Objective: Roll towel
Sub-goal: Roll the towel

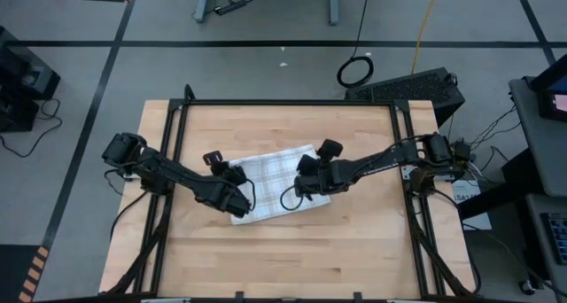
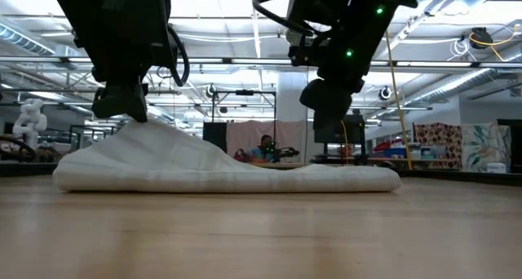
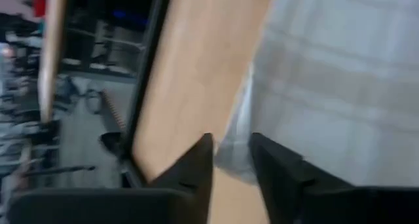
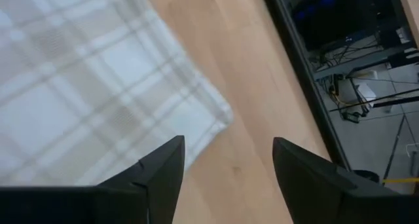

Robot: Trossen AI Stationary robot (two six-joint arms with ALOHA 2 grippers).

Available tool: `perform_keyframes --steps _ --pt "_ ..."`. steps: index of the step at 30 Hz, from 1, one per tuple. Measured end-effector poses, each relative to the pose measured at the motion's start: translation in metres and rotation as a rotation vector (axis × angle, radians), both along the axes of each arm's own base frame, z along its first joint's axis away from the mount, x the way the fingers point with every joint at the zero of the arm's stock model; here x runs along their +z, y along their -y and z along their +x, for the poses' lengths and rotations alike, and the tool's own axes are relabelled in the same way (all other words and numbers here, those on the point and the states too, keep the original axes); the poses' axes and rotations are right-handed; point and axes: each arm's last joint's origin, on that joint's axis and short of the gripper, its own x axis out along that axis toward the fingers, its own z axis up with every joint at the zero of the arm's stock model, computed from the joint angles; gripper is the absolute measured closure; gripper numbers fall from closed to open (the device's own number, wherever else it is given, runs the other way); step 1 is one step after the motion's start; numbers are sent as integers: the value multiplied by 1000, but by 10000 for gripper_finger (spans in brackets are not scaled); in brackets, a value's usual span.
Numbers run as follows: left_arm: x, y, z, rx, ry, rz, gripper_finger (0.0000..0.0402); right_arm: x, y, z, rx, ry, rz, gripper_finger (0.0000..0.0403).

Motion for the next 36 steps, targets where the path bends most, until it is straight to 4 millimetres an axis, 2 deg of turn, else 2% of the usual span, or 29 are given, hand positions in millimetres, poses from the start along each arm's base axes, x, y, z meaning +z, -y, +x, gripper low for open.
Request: perform_keyframes --steps 4,8,11,14,16,20,24,28,32,36 --pt "3 -8 -5 26 -52 63 214 0 -16 -3 11 24 14 181" --pt "6 -13 -9 20 -115 111 154 0 -31 -5 24 59 27 181" --pt "10 -15 -17 48 -168 149 127 0 -42 -7 29 86 45 181" --pt "18 -12 -25 75 -134 169 120 0 -55 -9 45 108 56 181" --pt "23 -8 -26 36 -78 160 123 0 -63 -11 59 119 62 181" --pt "28 4 -13 -83 96 58 146 0 -77 -14 88 141 61 181" --pt "31 25 11 -207 326 -63 183 4 -90 -17 121 194 6 196" --pt "32 45 35 -316 500 -117 221 4 -98 -21 145 224 -63 235" --pt "20 60 44 -334 570 -132 252 -14 -96 -21 134 294 -12 291" --pt "-9 71 46 -337 725 -131 271 -30 -98 -19 169 388 54 347"
